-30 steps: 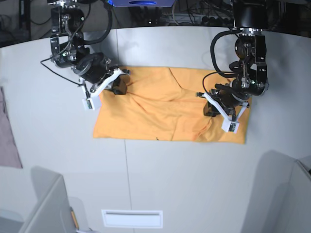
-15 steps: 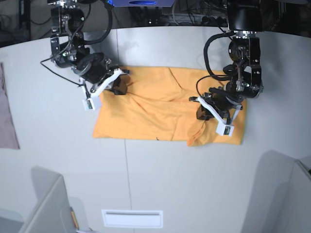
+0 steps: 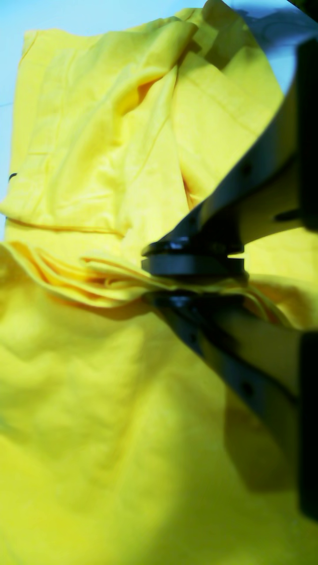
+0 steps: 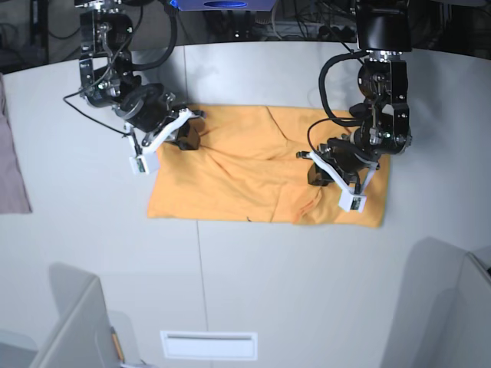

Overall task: Fold the T-shirt properly
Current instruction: 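Fold the strip end with the left gripper toward the right gripper, then release the strip and raise both grippers off the folded shirt, then grasp the folded shirt's end with the right gripper, then fold the grasped end over toward the left gripper and release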

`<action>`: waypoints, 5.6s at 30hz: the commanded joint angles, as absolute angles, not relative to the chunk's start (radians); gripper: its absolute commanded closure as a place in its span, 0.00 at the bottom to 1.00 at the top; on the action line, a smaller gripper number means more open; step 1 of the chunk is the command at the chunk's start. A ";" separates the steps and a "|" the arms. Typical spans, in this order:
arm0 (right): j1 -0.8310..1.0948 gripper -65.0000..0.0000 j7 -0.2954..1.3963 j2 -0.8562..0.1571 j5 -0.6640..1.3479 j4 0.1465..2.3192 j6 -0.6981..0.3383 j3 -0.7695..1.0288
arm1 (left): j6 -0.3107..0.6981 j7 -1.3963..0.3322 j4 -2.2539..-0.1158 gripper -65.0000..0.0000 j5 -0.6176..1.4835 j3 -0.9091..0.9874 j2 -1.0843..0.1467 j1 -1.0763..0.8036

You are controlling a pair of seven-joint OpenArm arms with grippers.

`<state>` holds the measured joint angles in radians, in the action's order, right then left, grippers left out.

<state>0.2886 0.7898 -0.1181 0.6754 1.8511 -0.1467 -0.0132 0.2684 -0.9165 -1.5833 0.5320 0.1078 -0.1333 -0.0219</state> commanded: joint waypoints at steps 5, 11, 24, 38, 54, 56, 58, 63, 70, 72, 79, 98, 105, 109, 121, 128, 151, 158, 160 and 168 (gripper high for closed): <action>0.277 1.00 0.774 -0.125 0.691 1.867 -0.154 -0.010 | 0.274 -0.901 -1.598 1.00 0.550 0.107 -0.136 -0.007; 0.277 1.00 0.774 -0.124 0.691 1.867 -0.154 -0.010 | 0.274 -0.901 -1.598 1.00 0.553 0.105 -0.136 -0.007; 0.277 1.00 0.774 -0.124 0.691 1.865 -0.154 -0.010 | 0.274 -0.917 -1.604 0.42 0.555 0.088 -0.096 -0.031; 0.277 1.00 0.769 -0.124 0.690 1.821 -0.154 -0.008 | 0.274 -0.947 -1.650 0.40 0.555 -0.084 -0.077 -0.061; 0.131 0.32 0.937 -0.142 0.920 1.736 -0.154 0.289 | 0.274 -0.943 -1.761 0.87 0.547 0.266 -0.182 -0.222; 0.096 0.14 0.941 -0.165 0.940 1.675 -0.154 0.294 | 0.274 -0.943 -1.727 1.00 0.547 0.265 -0.200 -0.206; 0.059 0.09 0.944 -0.180 0.940 1.598 -0.154 0.298 | 0.274 -0.943 -1.695 1.00 0.547 0.269 -0.208 -0.200; -0.002 0.17 0.944 -0.211 0.938 1.442 -0.154 0.294 | 0.274 -0.943 -1.684 1.00 0.547 0.272 -0.249 -0.203; -0.018 0.18 1.010 -0.208 0.937 1.349 -0.154 0.291 | 0.278 -0.949 -1.751 1.00 0.552 0.440 -0.265 -0.208; -0.016 0.18 1.024 -0.202 0.937 1.349 -0.154 0.291 | 0.278 -0.949 -1.750 1.00 0.552 0.509 -0.266 -0.208; -0.004 0.19 1.015 -0.200 0.937 1.346 -0.151 0.130 | 0.415 -0.944 -1.719 1.00 0.547 0.697 -0.311 -0.229; -0.068 1.00 0.908 -0.211 0.935 1.219 -0.151 0.111 | 0.420 -0.941 -1.603 1.00 0.469 0.748 -0.380 -0.222; -0.074 1.00 0.905 -0.211 0.923 1.254 -0.150 0.108 | 0.420 -0.842 -1.596 1.00 0.282 0.529 -0.366 -0.191; -0.071 1.00 0.926 -0.179 0.794 1.385 -0.148 0.108 | 0.418 -0.842 -1.564 1.00 0.209 0.430 -0.321 -0.134; -0.051 1.00 1.125 -0.004 0.492 1.776 -0.148 0.108 | 0.418 -0.842 -1.475 1.00 0.051 0.263 -0.186 -0.053; -0.047 1.00 1.139 0.056 0.426 1.868 -0.148 -0.058 | 0.418 -0.842 -1.483 1.00 0.053 0.202 -0.185 -0.051; -0.122 1.00 0.934 0.140 0.349 1.810 0.033 -0.556 | 0.418 -0.842 -1.523 1.00 0.051 0.200 -0.193 -0.113; -0.125 1.00 0.819 0.142 0.349 1.699 0.033 -0.633 | 0.418 -0.842 -1.523 1.00 0.051 0.200 -0.189 -0.113; -0.131 1.00 0.786 0.142 0.351 1.661 0.033 -0.651 | 0.418 -0.842 -1.523 1.00 0.051 0.200 -0.189 -0.111; -0.234 1.00 0.648 0.142 0.556 1.394 0.045 -0.679 | 0.418 -0.842 -1.537 1.00 0.054 0.214 -0.193 -0.113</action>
